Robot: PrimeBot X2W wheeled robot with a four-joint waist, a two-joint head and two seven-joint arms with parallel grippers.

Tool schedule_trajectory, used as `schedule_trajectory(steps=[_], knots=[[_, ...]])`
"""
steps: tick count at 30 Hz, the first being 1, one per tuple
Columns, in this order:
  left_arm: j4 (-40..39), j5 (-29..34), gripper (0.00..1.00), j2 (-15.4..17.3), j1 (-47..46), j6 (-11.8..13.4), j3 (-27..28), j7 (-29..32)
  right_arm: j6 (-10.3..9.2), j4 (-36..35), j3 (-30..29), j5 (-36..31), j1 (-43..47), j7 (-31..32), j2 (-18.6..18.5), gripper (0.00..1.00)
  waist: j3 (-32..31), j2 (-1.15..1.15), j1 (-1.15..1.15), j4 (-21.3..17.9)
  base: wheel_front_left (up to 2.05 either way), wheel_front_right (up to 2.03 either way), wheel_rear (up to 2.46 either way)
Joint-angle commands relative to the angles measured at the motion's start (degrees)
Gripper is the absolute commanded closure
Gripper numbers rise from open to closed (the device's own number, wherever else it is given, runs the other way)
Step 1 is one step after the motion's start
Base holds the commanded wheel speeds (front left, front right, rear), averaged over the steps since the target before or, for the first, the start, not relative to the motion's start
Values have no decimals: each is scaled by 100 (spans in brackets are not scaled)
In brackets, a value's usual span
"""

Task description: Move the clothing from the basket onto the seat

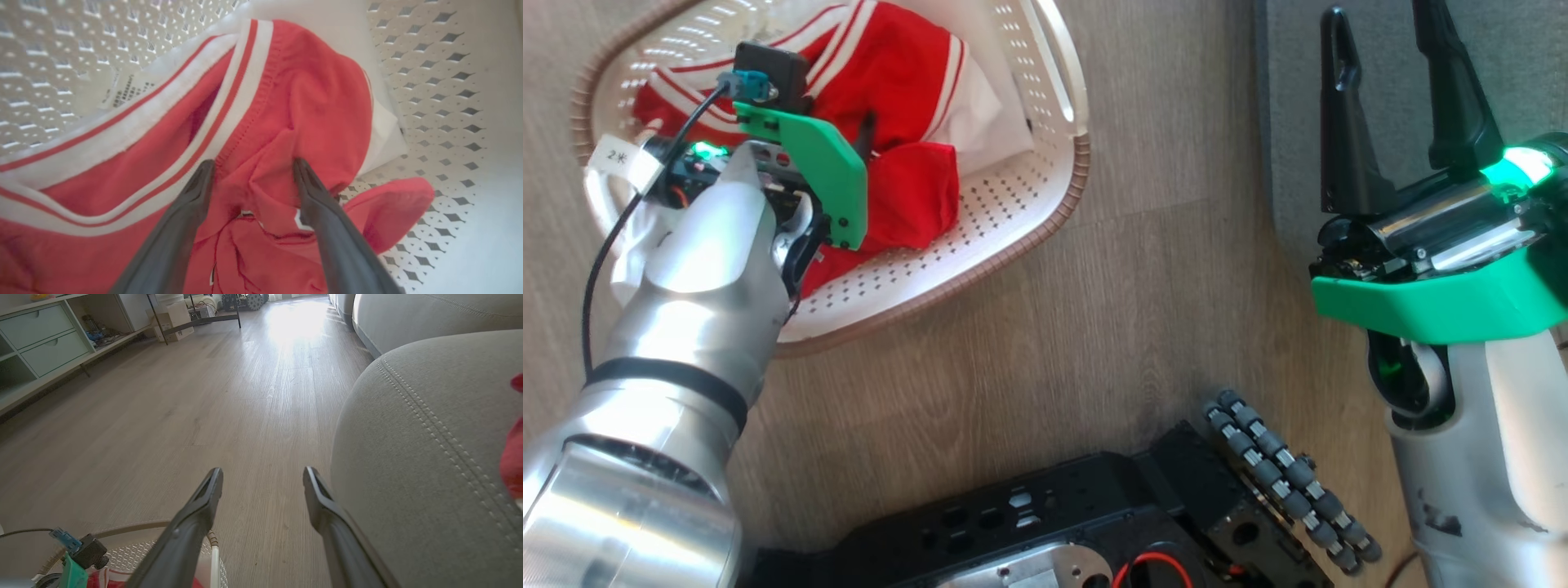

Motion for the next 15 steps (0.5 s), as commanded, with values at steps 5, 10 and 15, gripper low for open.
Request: schedule_trajectory(steps=[5,10,15], knots=[[262,111,0,119,-18,98,-101,288,41,-243,164,-83,140,-42,105,0,230,0,-1,-201,0,0,0],[366,357,0,229,24,204,-402,676,41,-274,172,-108,163,-45,134,0,277,0,-1,-259,0,0,0],[406,522,0,346,80,270,-631,1088,41,-297,174,-144,231,-46,153,0,296,0,-1,-271,0,0,0]])
